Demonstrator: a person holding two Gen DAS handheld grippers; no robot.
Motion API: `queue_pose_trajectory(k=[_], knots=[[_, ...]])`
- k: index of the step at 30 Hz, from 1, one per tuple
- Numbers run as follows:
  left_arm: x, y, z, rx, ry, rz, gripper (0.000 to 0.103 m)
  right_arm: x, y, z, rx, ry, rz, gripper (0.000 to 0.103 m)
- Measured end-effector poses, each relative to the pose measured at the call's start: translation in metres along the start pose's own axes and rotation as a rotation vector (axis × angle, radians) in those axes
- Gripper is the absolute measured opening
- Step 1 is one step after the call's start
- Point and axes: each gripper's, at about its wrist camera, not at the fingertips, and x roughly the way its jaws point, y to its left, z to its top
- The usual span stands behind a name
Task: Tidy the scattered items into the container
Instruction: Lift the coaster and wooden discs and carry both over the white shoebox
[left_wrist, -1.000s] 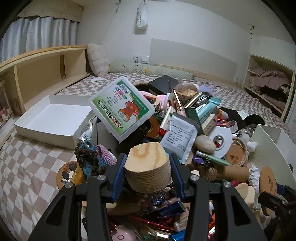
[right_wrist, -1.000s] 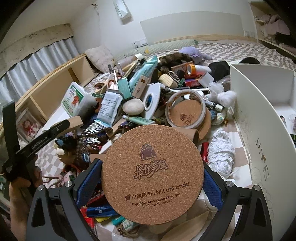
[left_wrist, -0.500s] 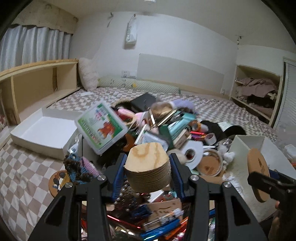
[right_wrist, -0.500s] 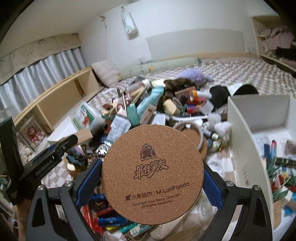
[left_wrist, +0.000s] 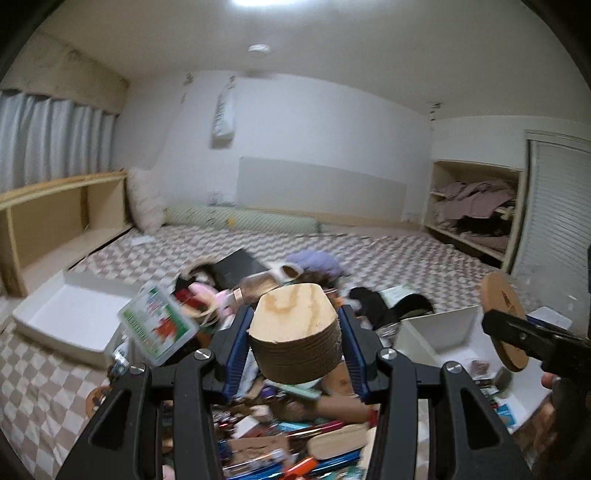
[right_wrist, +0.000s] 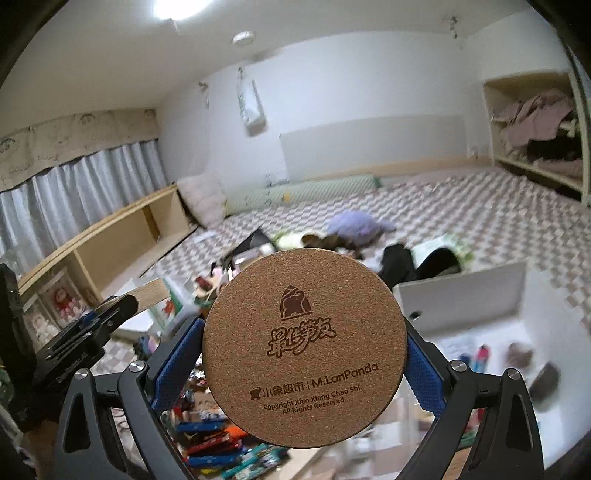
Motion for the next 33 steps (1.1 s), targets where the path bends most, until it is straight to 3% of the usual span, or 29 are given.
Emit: queue_pose_trajectory(k=[8,15,24,33], knots=[[-0.008,-0.062,0.024,0.047,-0.052,-0.115,0.046,-0.043,-0.037,0.019,0.005,-0.075,-0.089,0.099],[0.002,-0.115,0.029,0.086,-0.046,-0.214,0.046,-0.070,-0.079,0.028,0.032,-0.110,-0.165,0.099],[0.030,-0.174,0.008,0.136,0.040,-0.292,0.046,-0.079,-0.142,0.021,0.116,-0.086,-0.244,0.099],[0.072,-0.220,-0.031,0.185,0.196,-0.335,0.046,-0.050,-0.194,-0.009,0.202,0.053,-0.286,0.099]])
